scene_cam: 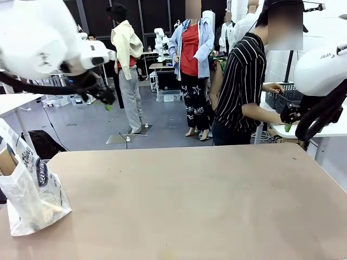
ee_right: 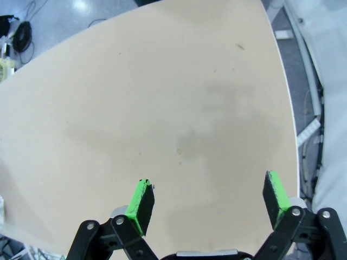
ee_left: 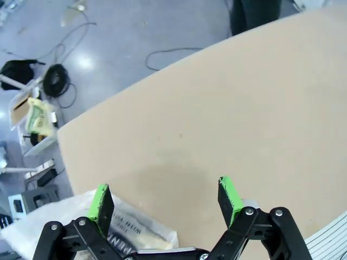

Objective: Transfer purchased items from the store into the shopping bag.
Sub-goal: Move the Reusable shopping bag to the right side of the table.

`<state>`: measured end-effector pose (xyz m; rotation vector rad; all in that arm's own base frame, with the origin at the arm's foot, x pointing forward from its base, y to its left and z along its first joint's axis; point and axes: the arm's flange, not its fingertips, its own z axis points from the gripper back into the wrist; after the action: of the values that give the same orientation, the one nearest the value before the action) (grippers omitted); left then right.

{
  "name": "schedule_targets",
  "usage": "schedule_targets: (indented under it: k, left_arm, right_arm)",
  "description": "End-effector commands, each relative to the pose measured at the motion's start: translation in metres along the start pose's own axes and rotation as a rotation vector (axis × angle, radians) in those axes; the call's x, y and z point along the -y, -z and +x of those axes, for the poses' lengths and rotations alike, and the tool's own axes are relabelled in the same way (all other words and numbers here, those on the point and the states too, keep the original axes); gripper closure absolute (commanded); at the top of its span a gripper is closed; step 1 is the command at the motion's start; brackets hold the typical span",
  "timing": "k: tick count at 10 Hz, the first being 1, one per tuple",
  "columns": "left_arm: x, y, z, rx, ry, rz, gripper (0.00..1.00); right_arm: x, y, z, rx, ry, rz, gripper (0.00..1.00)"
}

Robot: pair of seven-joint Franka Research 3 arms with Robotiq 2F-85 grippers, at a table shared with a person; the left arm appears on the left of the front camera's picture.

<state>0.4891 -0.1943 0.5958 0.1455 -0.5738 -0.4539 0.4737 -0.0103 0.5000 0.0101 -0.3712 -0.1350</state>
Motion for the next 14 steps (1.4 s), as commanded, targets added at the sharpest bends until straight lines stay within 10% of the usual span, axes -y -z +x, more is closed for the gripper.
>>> schedule_targets:
  k: [1,14]
  left_arm:
    - [-0.009,0.023,0.024,-0.069,0.048,-0.075,0.00]
    - [0.006,0.064,0.021,-0.069,-0.023,-0.120,0.00]
  right_arm:
    - [0.000,0.001,0.000,-0.001,-0.011,-0.011,0.00]
    - [0.000,0.001,0.000,-0.001,-0.011,-0.011,0.00]
